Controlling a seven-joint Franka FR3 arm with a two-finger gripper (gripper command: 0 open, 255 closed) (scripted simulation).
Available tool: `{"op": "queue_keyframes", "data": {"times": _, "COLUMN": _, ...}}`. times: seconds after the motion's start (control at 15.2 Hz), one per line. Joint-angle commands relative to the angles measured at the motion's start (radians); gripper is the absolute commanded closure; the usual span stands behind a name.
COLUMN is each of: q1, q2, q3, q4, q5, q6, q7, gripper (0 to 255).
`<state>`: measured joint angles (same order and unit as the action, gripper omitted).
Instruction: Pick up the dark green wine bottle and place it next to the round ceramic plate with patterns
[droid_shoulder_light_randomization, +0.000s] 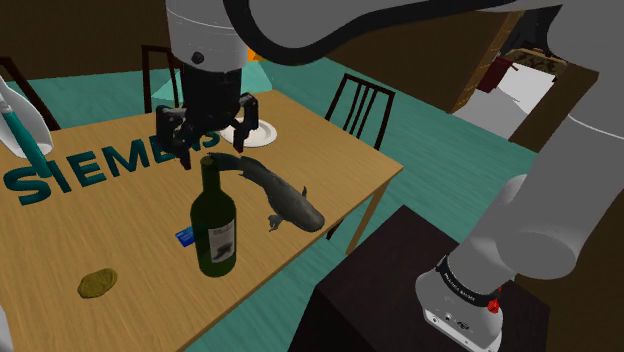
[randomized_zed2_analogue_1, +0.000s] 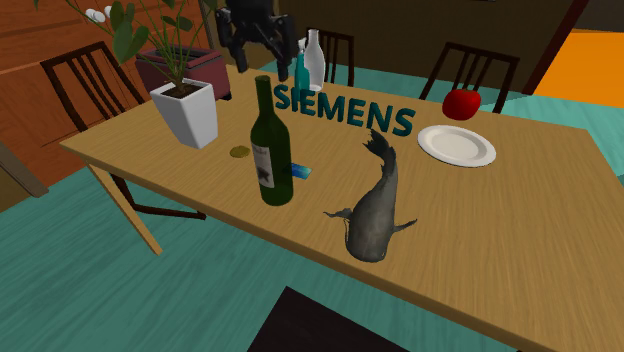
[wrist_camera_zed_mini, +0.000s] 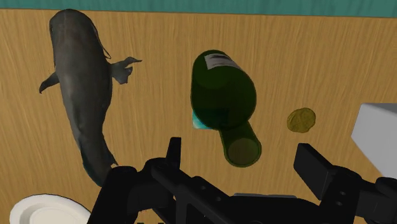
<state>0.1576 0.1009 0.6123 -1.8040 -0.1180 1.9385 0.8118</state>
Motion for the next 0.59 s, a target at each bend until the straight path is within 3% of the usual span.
{"op": "queue_keyframes", "data": {"times": 0.0, "q1": 0.007, "q2": 0.016, "q3": 0.003, "q4": -0.005, "q5": -0.011, "q6": 0.018, "q7": 0.015, "gripper": 0}}
{"op": "queue_keyframes", "data": {"times": 0.53, "q1": 0.009, "q2": 0.039, "q3": -0.001, "q4": -0.055, "q5": -0.030, "q6": 0.086, "q7": 0.027, "gripper": 0}}
